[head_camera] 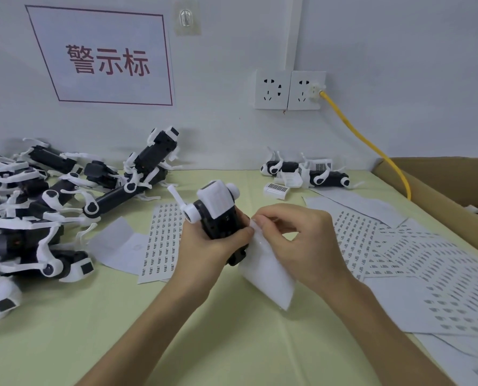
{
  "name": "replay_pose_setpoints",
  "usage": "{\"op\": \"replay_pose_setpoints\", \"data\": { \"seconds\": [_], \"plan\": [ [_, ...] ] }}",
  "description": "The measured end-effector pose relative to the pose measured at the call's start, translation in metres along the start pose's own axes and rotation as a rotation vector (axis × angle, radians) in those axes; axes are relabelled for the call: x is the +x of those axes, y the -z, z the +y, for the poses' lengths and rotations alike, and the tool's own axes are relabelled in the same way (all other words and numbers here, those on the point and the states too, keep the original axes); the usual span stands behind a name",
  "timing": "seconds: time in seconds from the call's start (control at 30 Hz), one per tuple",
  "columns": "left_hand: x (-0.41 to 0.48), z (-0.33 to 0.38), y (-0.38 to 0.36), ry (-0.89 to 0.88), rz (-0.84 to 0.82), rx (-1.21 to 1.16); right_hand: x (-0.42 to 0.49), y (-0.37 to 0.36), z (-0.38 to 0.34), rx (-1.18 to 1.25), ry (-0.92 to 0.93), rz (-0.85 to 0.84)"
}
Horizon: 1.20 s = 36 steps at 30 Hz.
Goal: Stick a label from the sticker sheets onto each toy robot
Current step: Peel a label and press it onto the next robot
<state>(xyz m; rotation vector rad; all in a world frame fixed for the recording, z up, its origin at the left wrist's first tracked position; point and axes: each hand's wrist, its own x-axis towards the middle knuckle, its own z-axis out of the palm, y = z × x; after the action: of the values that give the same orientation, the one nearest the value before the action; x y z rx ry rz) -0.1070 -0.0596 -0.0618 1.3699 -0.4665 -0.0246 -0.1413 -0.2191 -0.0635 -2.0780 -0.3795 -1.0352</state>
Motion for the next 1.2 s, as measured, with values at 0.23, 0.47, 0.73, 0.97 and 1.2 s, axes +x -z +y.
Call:
{"op": "replay_pose_setpoints", "data": {
  "seconds": [0.23,0.47,0.73,0.97,1.2],
  "plan": [
    [0.003,-0.002,0.003,0.313,0.249,-0.086,0.001,0.002,0.001,-0.017,-0.129,0.165],
    [0.012,0.012,0.019,0.266,0.391,-0.067,0.001,0.001,0.001,-0.012,-0.136,0.197],
    [0.000,0.035,0.012,0.555,-0.167,-0.473,0.001,0.001,-0.001,-0.004,-0.079,0.118],
    [0.007,0.029,0.019,0.568,-0.199,-0.574,0.003,0.003,-0.003,0.051,-0.045,0.047],
    [0.008,0.027,0.019,0.525,-0.184,-0.603,0.002,0.005,-0.002,0.050,-0.126,0.028]
  ]
}}
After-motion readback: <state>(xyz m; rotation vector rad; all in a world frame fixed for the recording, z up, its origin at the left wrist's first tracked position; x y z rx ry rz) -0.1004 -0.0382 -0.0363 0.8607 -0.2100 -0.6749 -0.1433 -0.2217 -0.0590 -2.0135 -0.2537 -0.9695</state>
